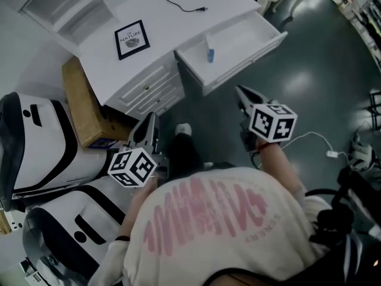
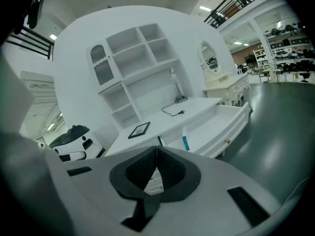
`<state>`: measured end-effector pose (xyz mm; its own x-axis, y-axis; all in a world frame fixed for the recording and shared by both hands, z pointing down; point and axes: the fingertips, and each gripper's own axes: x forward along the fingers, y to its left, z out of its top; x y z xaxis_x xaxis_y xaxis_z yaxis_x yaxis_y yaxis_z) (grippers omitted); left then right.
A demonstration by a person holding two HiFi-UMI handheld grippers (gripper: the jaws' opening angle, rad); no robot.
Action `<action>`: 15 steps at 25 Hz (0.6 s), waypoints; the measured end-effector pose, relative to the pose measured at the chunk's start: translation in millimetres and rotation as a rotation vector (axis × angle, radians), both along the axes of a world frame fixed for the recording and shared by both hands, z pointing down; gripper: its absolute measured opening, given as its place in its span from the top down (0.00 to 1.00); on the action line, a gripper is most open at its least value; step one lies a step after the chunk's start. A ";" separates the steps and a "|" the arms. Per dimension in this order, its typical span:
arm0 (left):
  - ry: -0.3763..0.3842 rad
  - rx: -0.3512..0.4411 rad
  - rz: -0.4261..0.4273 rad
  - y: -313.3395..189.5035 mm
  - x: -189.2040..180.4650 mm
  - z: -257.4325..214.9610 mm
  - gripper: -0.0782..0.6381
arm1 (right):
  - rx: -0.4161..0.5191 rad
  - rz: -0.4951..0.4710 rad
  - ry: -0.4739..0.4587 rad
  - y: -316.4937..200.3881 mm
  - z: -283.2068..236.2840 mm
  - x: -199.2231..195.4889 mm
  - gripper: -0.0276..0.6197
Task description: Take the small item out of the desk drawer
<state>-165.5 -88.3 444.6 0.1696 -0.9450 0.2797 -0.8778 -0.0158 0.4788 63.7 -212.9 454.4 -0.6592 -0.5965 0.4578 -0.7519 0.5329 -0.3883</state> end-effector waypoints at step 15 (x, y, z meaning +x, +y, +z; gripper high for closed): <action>0.008 0.089 0.173 -180.1 -74.6 -26.4 0.85 | 0.022 0.145 -0.024 -130.2 -17.3 -66.0 0.93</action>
<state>-240.1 -268.4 418.3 0.3333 -0.9225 0.1946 -0.8546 -0.2084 0.4756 -2.3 -343.1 437.1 -0.5761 -0.6959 0.4288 -0.8122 0.4283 -0.3962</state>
